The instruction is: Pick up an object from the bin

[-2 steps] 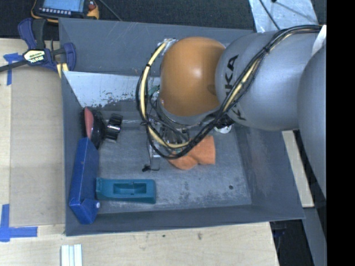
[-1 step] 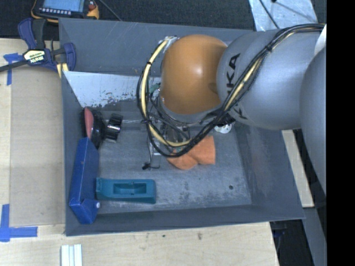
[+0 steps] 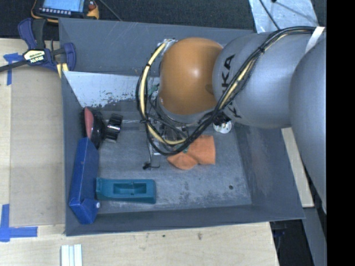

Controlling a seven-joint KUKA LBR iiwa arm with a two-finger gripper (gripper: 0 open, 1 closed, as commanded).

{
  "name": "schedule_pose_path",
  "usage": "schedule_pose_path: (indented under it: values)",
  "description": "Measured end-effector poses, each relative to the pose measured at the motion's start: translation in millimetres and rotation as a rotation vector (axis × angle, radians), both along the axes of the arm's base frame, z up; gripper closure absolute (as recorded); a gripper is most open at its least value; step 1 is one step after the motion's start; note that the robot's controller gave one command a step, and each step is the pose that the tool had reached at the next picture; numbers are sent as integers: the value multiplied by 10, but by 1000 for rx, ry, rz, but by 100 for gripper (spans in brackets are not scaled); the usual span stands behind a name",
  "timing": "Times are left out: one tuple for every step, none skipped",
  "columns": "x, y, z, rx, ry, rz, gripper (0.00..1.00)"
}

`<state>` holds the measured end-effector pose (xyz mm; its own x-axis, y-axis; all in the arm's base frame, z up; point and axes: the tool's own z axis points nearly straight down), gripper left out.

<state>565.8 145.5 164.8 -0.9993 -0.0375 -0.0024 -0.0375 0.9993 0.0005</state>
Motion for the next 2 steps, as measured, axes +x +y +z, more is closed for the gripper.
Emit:
schedule_pose_path:
  values:
    - [214, -107, -197, 1, -2, -58, 0]
    - [536, -431, -228, 0, -2, 8, 100]
